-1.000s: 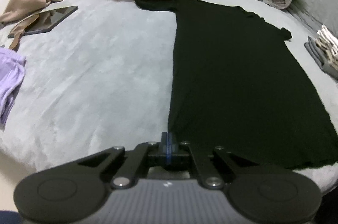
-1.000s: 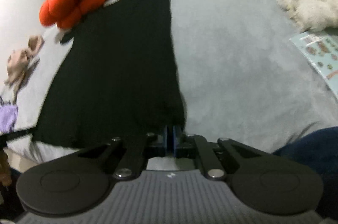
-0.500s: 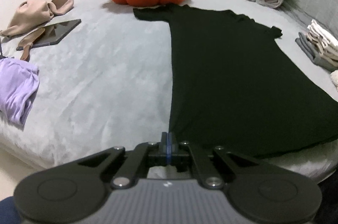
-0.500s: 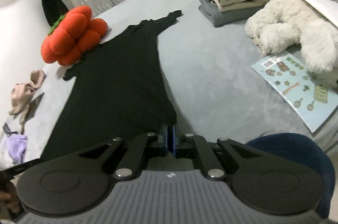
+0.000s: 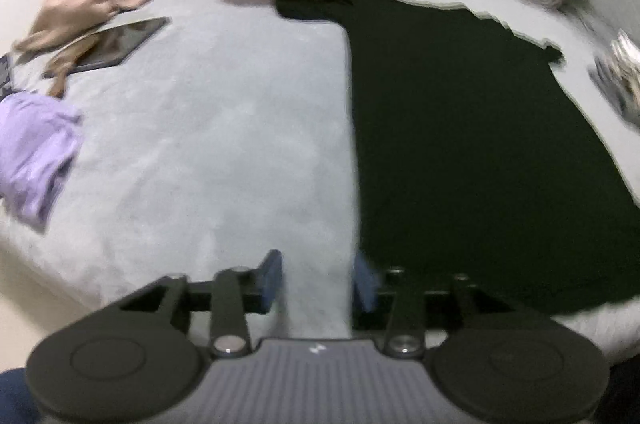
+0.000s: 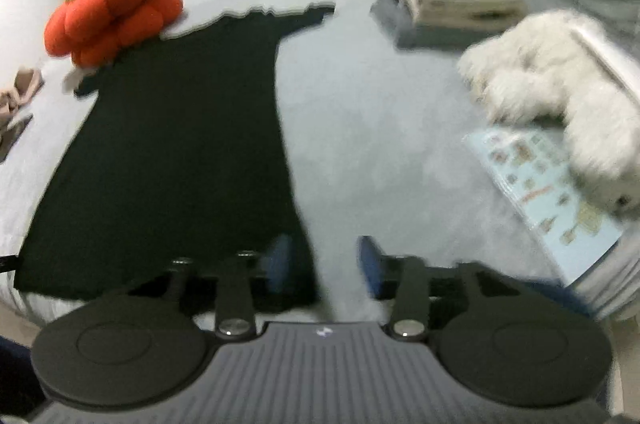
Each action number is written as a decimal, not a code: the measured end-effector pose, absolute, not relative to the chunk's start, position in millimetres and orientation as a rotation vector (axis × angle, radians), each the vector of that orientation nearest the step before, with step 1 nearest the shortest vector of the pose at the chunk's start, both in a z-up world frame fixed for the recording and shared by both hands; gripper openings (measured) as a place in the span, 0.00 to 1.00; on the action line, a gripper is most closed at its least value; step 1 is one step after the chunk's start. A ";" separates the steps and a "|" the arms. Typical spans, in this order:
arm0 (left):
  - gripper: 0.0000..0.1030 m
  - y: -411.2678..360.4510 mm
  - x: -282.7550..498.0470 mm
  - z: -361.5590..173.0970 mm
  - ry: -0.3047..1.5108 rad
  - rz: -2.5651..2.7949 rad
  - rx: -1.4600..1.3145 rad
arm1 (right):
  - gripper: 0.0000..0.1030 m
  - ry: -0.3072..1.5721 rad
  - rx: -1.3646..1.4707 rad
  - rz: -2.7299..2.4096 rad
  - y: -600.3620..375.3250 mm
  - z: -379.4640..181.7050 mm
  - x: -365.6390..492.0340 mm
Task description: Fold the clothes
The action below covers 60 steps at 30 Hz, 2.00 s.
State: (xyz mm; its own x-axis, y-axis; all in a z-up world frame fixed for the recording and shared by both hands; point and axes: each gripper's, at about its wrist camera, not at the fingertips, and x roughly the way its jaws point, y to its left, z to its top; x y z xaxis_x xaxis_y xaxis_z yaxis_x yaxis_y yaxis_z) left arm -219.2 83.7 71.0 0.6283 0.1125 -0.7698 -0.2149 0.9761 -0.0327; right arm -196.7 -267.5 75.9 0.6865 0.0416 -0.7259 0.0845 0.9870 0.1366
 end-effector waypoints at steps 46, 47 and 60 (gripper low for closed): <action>0.62 -8.2 84.6 29.2 0.779 0.052 -0.077 | 0.06 0.854 0.362 -0.073 -349.3 20.7 182.2; 0.62 -8.2 84.6 29.0 0.778 0.052 -0.071 | 0.10 0.873 0.377 -0.063 -351.9 25.8 181.9; 0.63 -9.8 84.9 28.2 0.777 0.045 -0.041 | 0.52 0.937 0.561 -0.095 -375.6 31.4 266.2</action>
